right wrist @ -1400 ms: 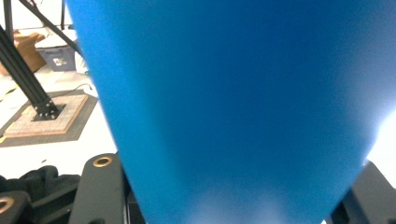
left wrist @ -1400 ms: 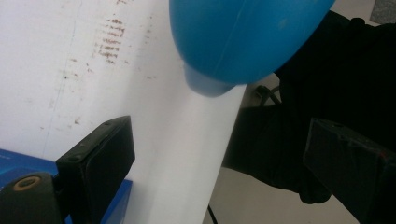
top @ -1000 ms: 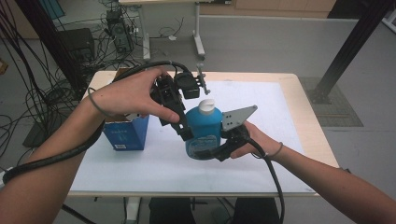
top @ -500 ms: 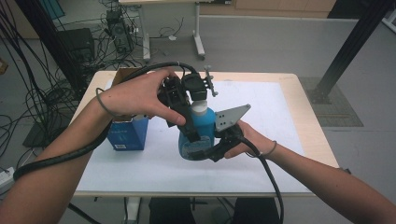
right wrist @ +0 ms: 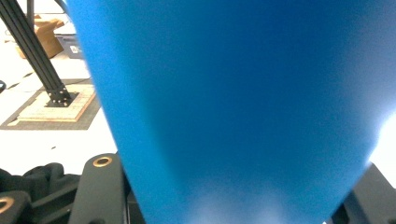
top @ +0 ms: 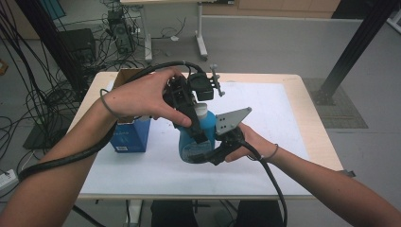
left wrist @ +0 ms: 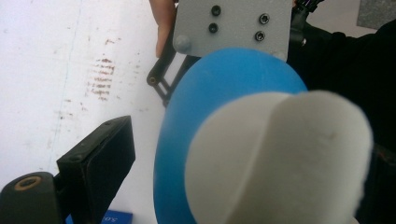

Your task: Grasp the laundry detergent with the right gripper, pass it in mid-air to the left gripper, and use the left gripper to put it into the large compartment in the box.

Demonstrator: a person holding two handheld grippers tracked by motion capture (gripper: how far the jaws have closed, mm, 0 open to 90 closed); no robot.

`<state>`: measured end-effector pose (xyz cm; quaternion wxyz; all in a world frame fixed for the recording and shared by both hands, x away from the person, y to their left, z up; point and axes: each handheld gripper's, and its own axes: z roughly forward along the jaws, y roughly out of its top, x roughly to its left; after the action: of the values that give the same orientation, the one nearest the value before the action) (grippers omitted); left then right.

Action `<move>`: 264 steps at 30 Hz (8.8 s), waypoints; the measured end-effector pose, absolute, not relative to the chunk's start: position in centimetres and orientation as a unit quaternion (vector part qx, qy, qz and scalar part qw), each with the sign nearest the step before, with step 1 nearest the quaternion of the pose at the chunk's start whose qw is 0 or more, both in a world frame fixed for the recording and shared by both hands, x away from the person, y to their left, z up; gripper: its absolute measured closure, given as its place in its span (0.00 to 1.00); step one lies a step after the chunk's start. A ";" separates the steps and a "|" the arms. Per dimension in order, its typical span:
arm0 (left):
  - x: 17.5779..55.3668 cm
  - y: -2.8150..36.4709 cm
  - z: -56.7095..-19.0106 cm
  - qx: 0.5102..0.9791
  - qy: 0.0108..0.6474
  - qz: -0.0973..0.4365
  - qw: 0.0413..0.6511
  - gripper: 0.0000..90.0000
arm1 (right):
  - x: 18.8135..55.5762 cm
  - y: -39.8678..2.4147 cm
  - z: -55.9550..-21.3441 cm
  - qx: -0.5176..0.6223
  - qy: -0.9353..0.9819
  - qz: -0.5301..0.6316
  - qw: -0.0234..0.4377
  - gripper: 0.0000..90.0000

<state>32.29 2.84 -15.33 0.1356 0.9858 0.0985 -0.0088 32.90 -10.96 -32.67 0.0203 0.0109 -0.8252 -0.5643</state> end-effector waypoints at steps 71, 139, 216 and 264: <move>32.1 3.4 -15.2 0.984 0.107 0.010 0.142 0.06 | 32.8 -11.0 -32.5 0.007 -0.825 -0.564 0.016 0.43; 32.4 2.5 -15.7 0.987 0.092 -0.008 0.135 0.40 | 32.9 -10.6 -32.1 0.009 -0.826 -0.563 0.012 0.43; 31.9 2.3 -15.6 0.987 0.093 -0.002 0.132 0.40 | 32.7 -10.5 -32.1 0.013 -0.825 -0.565 0.013 0.44; 32.2 1.9 -15.5 0.989 0.103 0.012 0.108 0.42 | 33.7 -11.8 -32.2 -0.043 -0.815 -0.578 -0.003 0.03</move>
<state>32.22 1.94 -15.52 0.1084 0.9886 0.1033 0.0124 33.72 -11.80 -32.22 -0.0029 -0.0425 -0.8151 -0.5778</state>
